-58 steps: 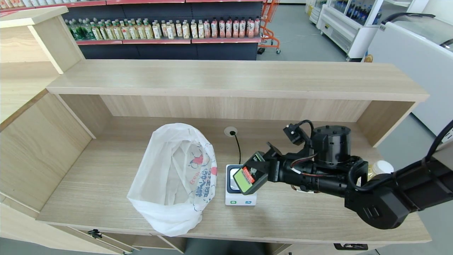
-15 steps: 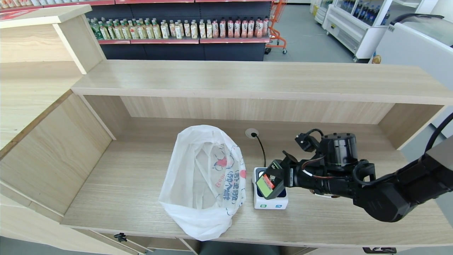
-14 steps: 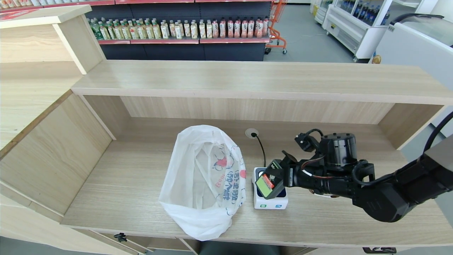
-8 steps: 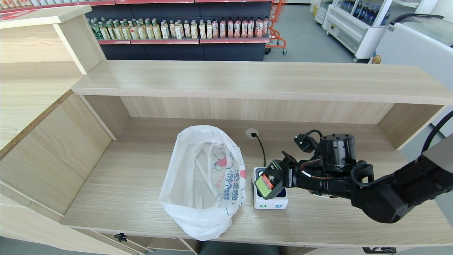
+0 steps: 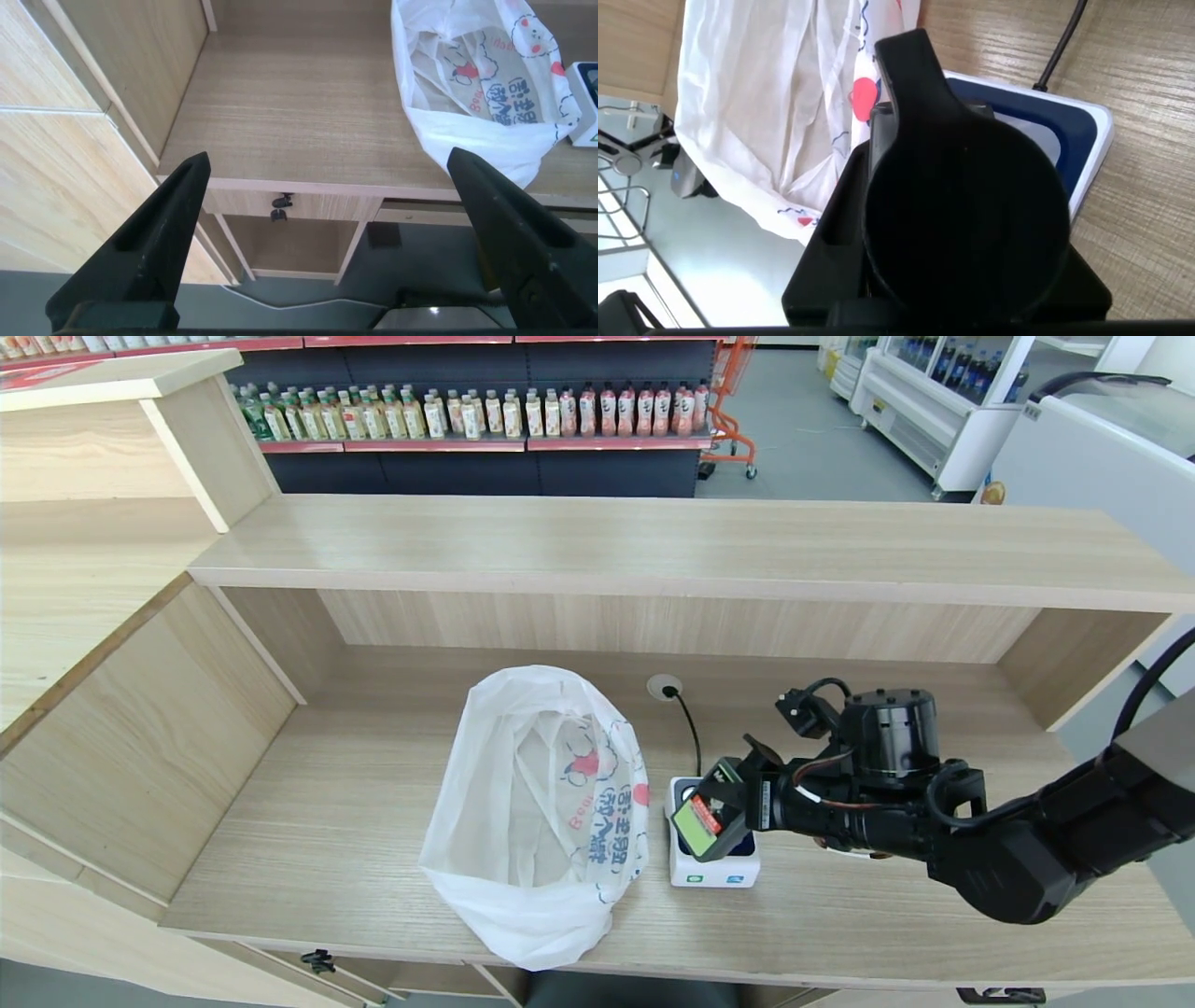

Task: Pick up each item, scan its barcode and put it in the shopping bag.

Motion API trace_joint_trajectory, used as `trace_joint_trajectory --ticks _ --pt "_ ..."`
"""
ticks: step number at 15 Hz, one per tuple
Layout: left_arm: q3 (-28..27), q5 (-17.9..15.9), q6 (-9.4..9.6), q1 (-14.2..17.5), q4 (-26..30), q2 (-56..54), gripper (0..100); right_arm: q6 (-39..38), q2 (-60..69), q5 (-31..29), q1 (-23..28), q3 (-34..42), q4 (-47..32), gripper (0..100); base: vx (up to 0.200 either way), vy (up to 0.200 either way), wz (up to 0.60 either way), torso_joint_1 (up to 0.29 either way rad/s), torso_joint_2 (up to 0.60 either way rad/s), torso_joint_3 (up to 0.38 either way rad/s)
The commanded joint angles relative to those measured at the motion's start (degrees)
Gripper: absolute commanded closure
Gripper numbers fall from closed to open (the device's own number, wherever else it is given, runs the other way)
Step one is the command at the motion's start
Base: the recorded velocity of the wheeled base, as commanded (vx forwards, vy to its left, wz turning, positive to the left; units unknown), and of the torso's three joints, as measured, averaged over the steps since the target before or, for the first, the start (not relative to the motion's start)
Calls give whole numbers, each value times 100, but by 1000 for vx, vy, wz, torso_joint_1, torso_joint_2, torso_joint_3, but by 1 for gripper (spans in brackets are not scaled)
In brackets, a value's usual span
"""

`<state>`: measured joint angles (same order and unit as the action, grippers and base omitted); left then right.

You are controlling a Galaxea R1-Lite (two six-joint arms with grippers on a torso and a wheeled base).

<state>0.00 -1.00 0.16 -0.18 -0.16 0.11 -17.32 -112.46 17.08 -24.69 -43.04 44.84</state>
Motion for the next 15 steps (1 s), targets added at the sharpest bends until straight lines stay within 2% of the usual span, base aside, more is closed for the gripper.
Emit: trace_joint_trajectory --ticks 1,4,8,11,13,15 --pt "0 3 2 1 -2 -2 0 71 259 -3 -1 -20 122 100 0 0 0 0 0 0" --pt "0 3 -16 1 -2 -2 0 1108 1595 6 -27 103 201 100 0 0 0 0 0 0" --pt "0 -6 -7 1 -2 -2 0 2110 2501 32 -186 868 210 100 0 0 0 0 0 0" --pt "0 3 -16 1 -2 -2 0 2057 2492 32 -186 1114 403 100 0 0 0 0 0 0" --pt "0 3 -16 1 -2 -2 0 1970 2334 59 -177 965 403 100 0 0 0 0 0 0" --pt "0 3 -16 1 -2 -2 0 1592 2035 261 -203 516 403 100 0 200 0 5 0 0"
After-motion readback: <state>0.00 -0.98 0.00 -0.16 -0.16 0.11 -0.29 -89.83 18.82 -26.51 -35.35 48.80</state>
